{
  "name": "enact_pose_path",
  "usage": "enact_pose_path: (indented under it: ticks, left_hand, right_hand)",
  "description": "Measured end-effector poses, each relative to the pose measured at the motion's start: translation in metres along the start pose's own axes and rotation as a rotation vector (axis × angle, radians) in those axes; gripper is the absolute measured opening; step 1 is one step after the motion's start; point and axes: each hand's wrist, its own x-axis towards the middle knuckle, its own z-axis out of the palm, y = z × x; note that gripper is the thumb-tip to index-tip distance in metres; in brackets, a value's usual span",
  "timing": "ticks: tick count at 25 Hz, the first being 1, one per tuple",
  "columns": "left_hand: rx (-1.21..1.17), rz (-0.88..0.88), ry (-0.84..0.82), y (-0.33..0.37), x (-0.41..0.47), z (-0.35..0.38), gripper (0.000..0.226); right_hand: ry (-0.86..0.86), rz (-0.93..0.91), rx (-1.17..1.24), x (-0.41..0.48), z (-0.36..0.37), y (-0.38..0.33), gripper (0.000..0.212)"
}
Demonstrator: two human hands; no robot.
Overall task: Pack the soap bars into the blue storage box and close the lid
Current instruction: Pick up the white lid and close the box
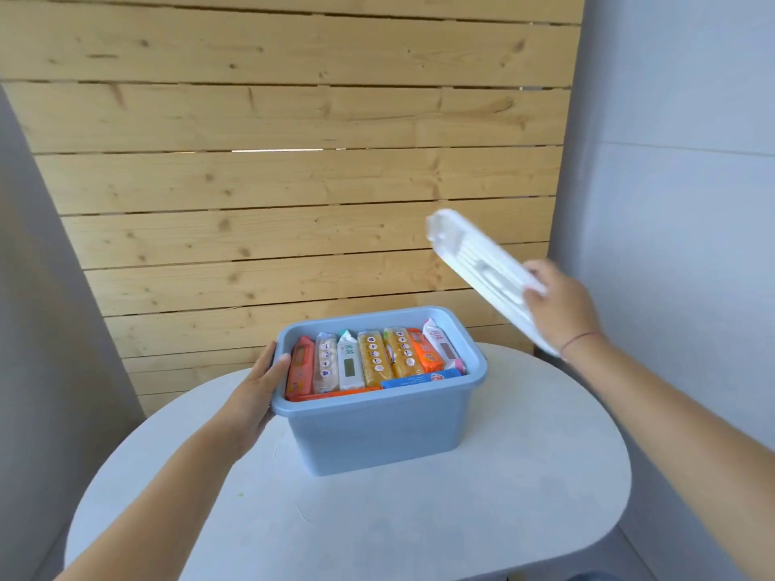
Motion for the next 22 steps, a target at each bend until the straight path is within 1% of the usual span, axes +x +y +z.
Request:
enact_pose_path:
  ticks: [2,4,5,6,8,9,10,12,14,16,17,18,19,20,21,22]
  left_hand:
    - [0.074,0.04,0.034,-0.002,-0.003,-0.002,0.037]
    - [0.09,0.058,0.047,-0.001,-0.006,-0.001,0.03]
    - [0.062,0.061,0.061,0.0,-0.007,-0.003,0.033]
    - [0.03,0.045,0.06,0.001,-0.006,-0.003,0.039]
    - [-0.035,0.022,0.059,0.001,-0.003,-0.005,0.049]
    - [-0.069,0.012,0.075,0.003,-0.003,-0.005,0.05]
    - [-0.08,0.003,0.106,0.005,-0.001,-0.006,0.045]
    - [-0.023,-0.015,0.149,0.008,0.003,-0.006,0.031]
    - [0.031,-0.01,0.128,0.009,0.002,-0.004,0.022]
    - [0.082,-0.004,0.1,0.009,0.001,-0.006,0.024]
    - [0.096,-0.008,0.095,0.008,0.001,-0.007,0.023]
    - [0.104,-0.022,0.12,0.007,0.003,-0.01,0.019]
    - [0.108,-0.066,0.173,0.007,0.005,-0.013,0.014]
    - [0.113,-0.141,0.201,0.005,0.009,-0.016,0.018]
    - [0.094,-0.236,0.192,0.003,0.013,-0.018,0.031]
    - [0.037,-0.341,0.146,0.002,0.015,-0.019,0.042]
  right_hand:
    - [-0.078,-0.216,-0.036,-0.025,0.027,-0.036,0.035]
    - [-0.141,-0.457,-0.068,-0.049,0.05,-0.054,0.033]
    - [-0.155,-0.56,-0.067,-0.058,0.058,-0.062,0.031]
    - [-0.179,-0.623,-0.066,-0.063,0.063,-0.065,0.03]
    - [-0.23,-0.691,-0.087,-0.073,0.069,-0.068,0.031]
    - [-0.25,-0.718,-0.108,-0.078,0.072,-0.068,0.032]
    - [-0.27,-0.731,-0.127,-0.082,0.073,-0.068,0.033]
    - [-0.307,-0.743,-0.143,-0.086,0.072,-0.06,0.034]
    - [-0.346,-0.748,-0.142,-0.09,0.066,-0.054,0.03]
    - [-0.463,-0.655,-0.076,-0.093,0.057,-0.049,0.028]
    - [-0.494,-0.58,-0.013,-0.093,0.052,-0.048,0.032]
    - [-0.48,-0.467,0.061,-0.088,0.05,-0.045,0.036]
    - [-0.408,-0.316,0.141,-0.078,0.049,-0.042,0.037]
    - [-0.319,-0.118,0.218,-0.063,0.049,-0.037,0.039]
    - [-0.317,0.126,0.277,-0.046,0.054,-0.027,0.043]
    - [-0.438,0.392,0.348,-0.034,0.058,-0.02,0.05]
